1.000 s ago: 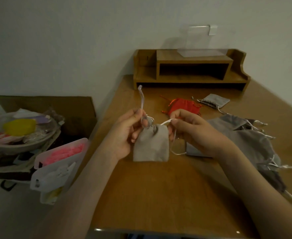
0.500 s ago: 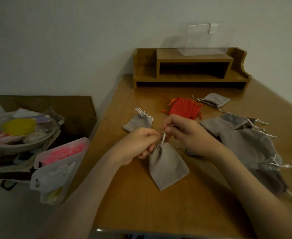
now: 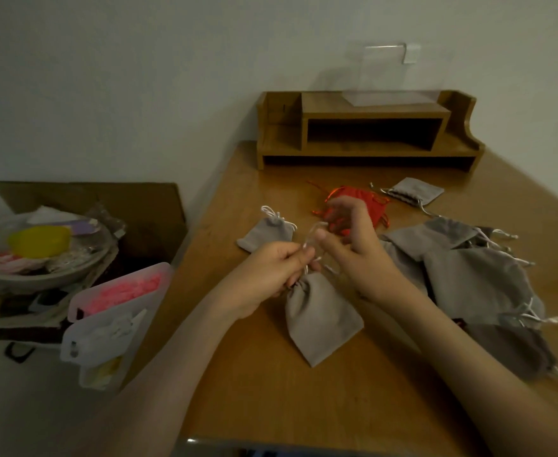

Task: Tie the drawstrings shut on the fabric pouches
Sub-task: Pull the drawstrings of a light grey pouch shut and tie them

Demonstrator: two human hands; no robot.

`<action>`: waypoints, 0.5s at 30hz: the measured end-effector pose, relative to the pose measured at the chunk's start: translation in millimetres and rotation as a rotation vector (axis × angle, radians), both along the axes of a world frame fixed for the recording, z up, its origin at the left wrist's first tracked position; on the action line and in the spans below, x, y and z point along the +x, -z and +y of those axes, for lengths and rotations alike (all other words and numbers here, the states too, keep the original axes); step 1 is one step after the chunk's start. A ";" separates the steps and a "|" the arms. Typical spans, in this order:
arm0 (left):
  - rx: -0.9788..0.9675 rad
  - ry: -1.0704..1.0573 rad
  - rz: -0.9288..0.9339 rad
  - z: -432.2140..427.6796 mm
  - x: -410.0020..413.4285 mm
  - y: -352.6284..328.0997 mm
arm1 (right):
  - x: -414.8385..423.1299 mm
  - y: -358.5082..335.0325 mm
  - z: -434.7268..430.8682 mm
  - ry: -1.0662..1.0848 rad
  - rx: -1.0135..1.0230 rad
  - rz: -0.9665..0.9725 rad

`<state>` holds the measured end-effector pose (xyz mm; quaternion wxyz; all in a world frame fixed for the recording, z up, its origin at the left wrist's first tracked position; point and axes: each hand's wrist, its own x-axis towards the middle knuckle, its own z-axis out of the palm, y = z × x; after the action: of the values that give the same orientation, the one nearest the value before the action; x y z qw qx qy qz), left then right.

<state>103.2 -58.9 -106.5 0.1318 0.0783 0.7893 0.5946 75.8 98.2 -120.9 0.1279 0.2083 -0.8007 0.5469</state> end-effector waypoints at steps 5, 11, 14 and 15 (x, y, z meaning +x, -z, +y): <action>0.126 -0.166 -0.054 -1.0 -4.8 -0.3 | 4.3 0.2 -4.8 -0.109 -0.044 -0.238; 0.229 -0.174 -0.048 0.3 -6.1 0.8 | 1.9 -2.8 0.3 -0.312 0.023 -0.422; 0.292 -0.152 -0.066 -0.1 -8.0 0.4 | 1.5 -3.2 2.2 -0.299 0.016 -0.423; 0.318 -0.139 -0.082 -1.1 -8.5 0.0 | 0.8 -3.2 2.6 -0.303 0.013 -0.420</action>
<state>94.7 -60.0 -106.5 0.1087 0.0191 0.6829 0.7221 76.5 100.9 -117.8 -0.1261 0.2085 -0.7727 0.5861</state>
